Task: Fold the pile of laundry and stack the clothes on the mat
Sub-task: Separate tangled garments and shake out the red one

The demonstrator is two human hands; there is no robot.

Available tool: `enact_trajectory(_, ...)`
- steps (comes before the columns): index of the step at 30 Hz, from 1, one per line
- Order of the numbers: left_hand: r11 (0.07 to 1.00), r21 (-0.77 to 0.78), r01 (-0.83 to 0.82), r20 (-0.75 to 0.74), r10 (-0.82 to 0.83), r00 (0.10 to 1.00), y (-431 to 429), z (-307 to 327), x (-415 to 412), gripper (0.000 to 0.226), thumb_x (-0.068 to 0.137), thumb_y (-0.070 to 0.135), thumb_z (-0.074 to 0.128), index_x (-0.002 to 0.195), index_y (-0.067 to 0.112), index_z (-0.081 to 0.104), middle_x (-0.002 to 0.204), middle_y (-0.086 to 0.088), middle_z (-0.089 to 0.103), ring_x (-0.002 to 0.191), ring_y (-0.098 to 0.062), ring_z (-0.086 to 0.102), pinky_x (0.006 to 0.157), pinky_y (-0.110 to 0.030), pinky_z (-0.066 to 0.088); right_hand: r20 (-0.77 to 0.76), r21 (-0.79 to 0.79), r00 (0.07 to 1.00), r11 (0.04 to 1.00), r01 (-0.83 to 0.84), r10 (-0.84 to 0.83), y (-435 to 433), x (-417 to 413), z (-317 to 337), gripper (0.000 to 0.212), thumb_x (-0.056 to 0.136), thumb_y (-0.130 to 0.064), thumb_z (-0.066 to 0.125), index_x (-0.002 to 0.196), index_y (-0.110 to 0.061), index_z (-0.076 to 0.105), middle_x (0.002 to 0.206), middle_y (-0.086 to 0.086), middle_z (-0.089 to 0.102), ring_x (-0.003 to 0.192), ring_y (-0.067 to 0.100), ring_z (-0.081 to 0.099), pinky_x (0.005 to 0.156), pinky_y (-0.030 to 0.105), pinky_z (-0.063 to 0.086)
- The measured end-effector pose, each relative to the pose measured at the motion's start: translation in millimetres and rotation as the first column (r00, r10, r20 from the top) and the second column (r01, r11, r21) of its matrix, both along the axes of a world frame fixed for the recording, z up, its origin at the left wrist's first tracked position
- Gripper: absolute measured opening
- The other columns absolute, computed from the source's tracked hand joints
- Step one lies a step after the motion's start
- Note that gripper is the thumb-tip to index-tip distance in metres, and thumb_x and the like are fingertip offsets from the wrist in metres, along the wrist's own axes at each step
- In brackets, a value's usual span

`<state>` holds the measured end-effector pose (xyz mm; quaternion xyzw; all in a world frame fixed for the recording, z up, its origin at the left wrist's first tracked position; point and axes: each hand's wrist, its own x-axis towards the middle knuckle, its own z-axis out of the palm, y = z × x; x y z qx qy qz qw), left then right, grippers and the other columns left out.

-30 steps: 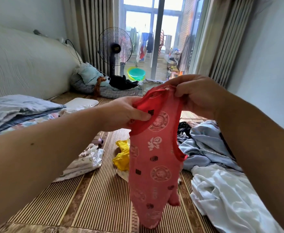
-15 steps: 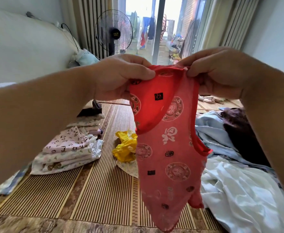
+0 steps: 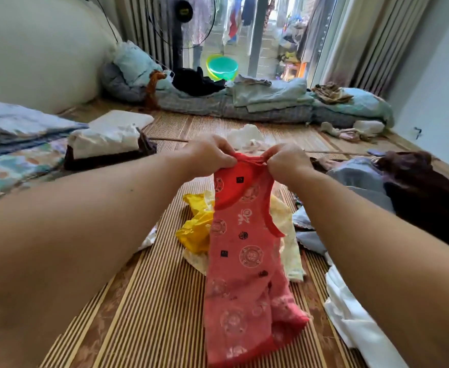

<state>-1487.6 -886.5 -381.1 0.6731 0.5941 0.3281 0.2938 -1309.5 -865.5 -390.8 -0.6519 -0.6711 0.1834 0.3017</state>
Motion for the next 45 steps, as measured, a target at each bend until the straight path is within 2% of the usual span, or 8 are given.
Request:
enact_trajectory(11,0.971,-0.089,0.221,-0.252,-0.236,0.938,-41.5,-95.6,-2.7,0.022,0.078,0.022,0.077,0.070,0.037,0.062,0.071,0.016,0.064,0.059,0.010,0.056,0.058,-0.008,0.044,-0.079,-0.105,0.969,0.964,-0.243,0.236,-65.8,41.4,-95.9,0.042,0.081,0.003,0.059,0.074,-0.037,0.072,0.063,-0.012,0.068,0.046,0.002,0.052,0.045,0.016,0.041)
enact_trajectory(16,0.866,-0.279,0.416,-0.398,-0.498,0.770,-100.6,-116.1,11.2,0.010,0.082,0.029,0.073,0.087,0.036,0.068,0.079,0.019,0.058,0.071,0.003,0.055,0.065,-0.019,0.047,0.032,-0.316,0.941,0.897,-0.310,0.337,-129.5,56.6,-116.0,0.047,0.080,-0.003,0.066,0.065,-0.047,0.072,0.070,-0.015,0.072,0.065,0.019,0.068,0.063,0.033,0.057)
enact_trajectory(21,0.754,-0.498,0.429,-0.411,-0.640,0.649,-132.4,-138.4,23.7,0.021,0.083,0.037,0.070,0.104,0.033,0.070,0.084,0.021,0.060,0.080,-0.003,0.059,0.072,-0.024,0.049,0.211,-0.596,0.831,0.742,-0.308,0.515,-165.0,55.6,-124.8,0.035,0.084,-0.014,0.057,0.107,-0.035,0.073,0.106,-0.018,0.069,0.081,-0.005,0.057,0.070,0.012,0.043)
enact_trajectory(26,0.908,-0.301,0.290,-0.408,-0.398,0.822,-138.8,-152.3,29.9,0.031,0.080,0.054,0.069,0.101,0.033,0.060,0.101,0.013,0.055,0.095,-0.008,0.055,0.078,-0.026,0.049,0.204,-0.298,0.958,0.945,-0.134,0.200,-151.8,46.2,-125.7,0.018,0.091,-0.020,0.055,0.097,-0.023,0.072,0.092,-0.005,0.068,0.075,0.009,0.062,0.071,0.028,0.056)
enact_trajectory(30,0.869,-0.395,0.297,-0.513,-0.477,0.713,-139.7,-167.3,43.7,0.067,0.083,0.057,0.061,0.142,0.047,0.032,0.147,0.005,0.027,0.135,-0.023,0.024,0.112,-0.045,0.032,0.208,-0.100,0.963,0.983,-0.154,0.172,-110.3,26.4,-135.9,0.033,0.091,-0.027,0.061,0.124,-0.023,0.063,0.122,0.000,0.062,0.112,0.018,0.055,0.098,0.033,0.044)
enact_trajectory(34,0.845,-0.428,0.321,-0.594,-0.530,0.605,-139.3,-180.8,46.3,0.061,0.089,0.045,0.055,0.145,0.046,0.030,0.155,-0.003,0.022,0.137,-0.031,0.022,0.112,-0.050,0.029,0.561,-0.314,0.720,0.910,-0.271,0.408,-78.2,10.0,-151.2,0.062,0.085,-0.038,0.067,0.141,-0.031,0.043,0.140,0.001,0.045,0.133,0.026,0.035,0.106,0.042,0.036)
enact_trajectory(39,0.831,-0.458,0.317,-0.646,-0.556,0.523,-131.2,-172.9,36.0,0.048,0.085,0.031,0.057,0.129,0.048,0.049,0.148,0.003,0.034,0.131,-0.027,0.032,0.103,-0.051,0.034,0.638,-0.502,0.647,0.863,-0.060,0.416,-73.0,13.1,-159.5,0.061,0.075,-0.063,0.066,0.120,-0.022,0.055,0.121,0.004,0.062,0.110,0.026,0.059,0.089,0.038,0.048)
enact_trajectory(45,0.881,-0.359,0.309,-0.718,-0.472,0.512,-134.9,-162.7,12.5,0.029,0.086,0.023,0.055,0.102,0.042,0.070,0.139,0.013,0.048,0.129,-0.020,0.040,0.098,-0.045,0.033,0.475,-0.584,0.822,0.812,0.028,0.313,-113.7,46.1,-154.7,0.052,0.082,-0.066,0.057,0.086,-0.014,0.064,0.091,0.006,0.064,0.083,0.024,0.061,0.063,0.026,0.041)
